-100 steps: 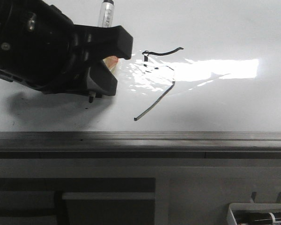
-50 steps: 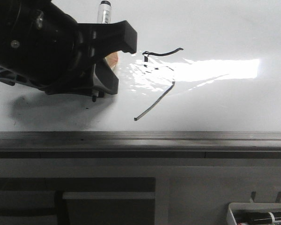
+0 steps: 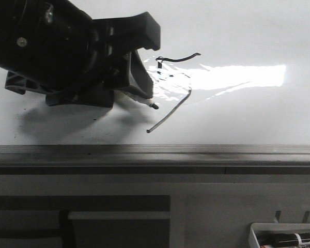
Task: Write number 5 on whiteboard
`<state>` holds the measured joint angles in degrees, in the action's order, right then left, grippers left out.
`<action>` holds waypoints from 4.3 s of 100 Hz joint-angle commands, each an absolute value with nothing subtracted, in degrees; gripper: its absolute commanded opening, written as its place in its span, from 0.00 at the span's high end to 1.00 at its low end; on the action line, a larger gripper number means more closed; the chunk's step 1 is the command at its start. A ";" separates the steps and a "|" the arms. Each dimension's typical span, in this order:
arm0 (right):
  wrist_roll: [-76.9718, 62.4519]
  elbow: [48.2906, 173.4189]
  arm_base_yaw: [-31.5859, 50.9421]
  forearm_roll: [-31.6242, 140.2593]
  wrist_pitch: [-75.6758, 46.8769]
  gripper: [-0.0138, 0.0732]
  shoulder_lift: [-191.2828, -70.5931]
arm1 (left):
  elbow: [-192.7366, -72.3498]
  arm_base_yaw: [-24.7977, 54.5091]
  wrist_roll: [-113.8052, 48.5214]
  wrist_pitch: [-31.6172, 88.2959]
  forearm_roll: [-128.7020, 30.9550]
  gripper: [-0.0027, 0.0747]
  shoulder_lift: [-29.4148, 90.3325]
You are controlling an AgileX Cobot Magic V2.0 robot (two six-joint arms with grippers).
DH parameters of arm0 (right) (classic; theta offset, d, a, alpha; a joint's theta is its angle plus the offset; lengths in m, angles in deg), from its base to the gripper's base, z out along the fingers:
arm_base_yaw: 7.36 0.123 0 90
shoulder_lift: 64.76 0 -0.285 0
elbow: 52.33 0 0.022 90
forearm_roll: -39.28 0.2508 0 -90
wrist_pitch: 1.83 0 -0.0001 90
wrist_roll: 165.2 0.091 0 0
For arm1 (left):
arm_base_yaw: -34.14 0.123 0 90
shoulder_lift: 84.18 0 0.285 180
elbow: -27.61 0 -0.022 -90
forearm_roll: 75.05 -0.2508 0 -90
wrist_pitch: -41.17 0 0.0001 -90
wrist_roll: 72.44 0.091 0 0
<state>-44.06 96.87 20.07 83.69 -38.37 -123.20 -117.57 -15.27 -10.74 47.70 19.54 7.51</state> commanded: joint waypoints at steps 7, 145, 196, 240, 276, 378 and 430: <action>-43.97 98.34 19.75 85.78 -36.12 0.91 -122.80 | -117.82 -13.67 -10.90 59.51 20.06 0.21 7.77; -36.56 75.19 19.75 72.88 -17.88 0.91 -82.20 | -91.01 -20.84 10.76 61.56 24.13 0.99 71.09; -36.56 75.19 19.75 72.98 -17.88 0.91 -82.20 | -87.27 -18.01 8.39 62.41 4.66 0.99 73.48; -36.56 75.19 19.75 72.98 -17.88 0.91 -82.20 | -75.30 18.87 -74.71 34.46 -71.42 0.99 83.75; -36.56 75.19 19.75 72.98 -17.88 0.91 -82.20 | -73.89 23.14 -74.84 29.32 -69.60 0.99 86.14; 7.61 66.37 10.92 37.08 -12.97 0.91 -81.80 | -73.89 23.14 -74.84 29.32 -68.92 0.99 86.14; 21.91 48.25 -4.63 28.50 -20.45 0.91 -71.30 | -73.89 23.14 -74.84 29.32 -68.92 0.99 86.14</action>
